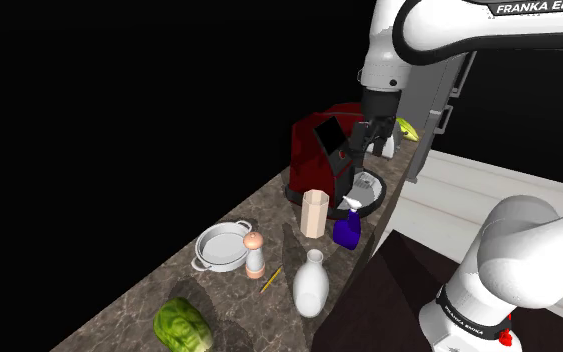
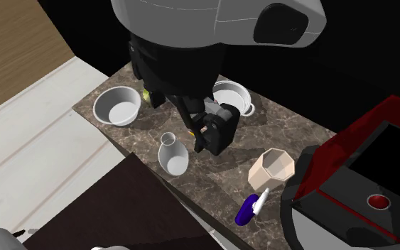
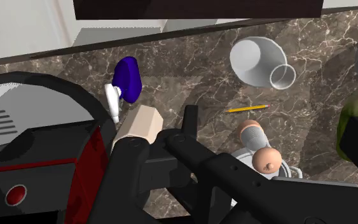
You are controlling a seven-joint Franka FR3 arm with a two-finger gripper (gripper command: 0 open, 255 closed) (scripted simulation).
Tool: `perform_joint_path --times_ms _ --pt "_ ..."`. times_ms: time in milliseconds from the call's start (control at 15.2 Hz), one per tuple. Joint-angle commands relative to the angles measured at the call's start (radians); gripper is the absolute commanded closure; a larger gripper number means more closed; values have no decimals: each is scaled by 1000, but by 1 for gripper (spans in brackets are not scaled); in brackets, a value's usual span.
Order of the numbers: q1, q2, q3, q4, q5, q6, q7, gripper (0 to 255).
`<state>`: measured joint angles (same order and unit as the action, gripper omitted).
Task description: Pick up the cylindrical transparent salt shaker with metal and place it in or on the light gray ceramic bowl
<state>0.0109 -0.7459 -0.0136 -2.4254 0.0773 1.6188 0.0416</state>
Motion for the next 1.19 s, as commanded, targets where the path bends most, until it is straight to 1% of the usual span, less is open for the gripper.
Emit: perform_joint_path --times_ms 0,330,594,858,1122 --pt "0 0 0 0 0 0 0 0" --pt "22 114 40 -53 18 188 16 0" --pt "37 230 72 -68 27 336 29 0" --pt "49 364 103 -59 29 477 46 0" --pt "58 511 132 -25 17 606 68 0"
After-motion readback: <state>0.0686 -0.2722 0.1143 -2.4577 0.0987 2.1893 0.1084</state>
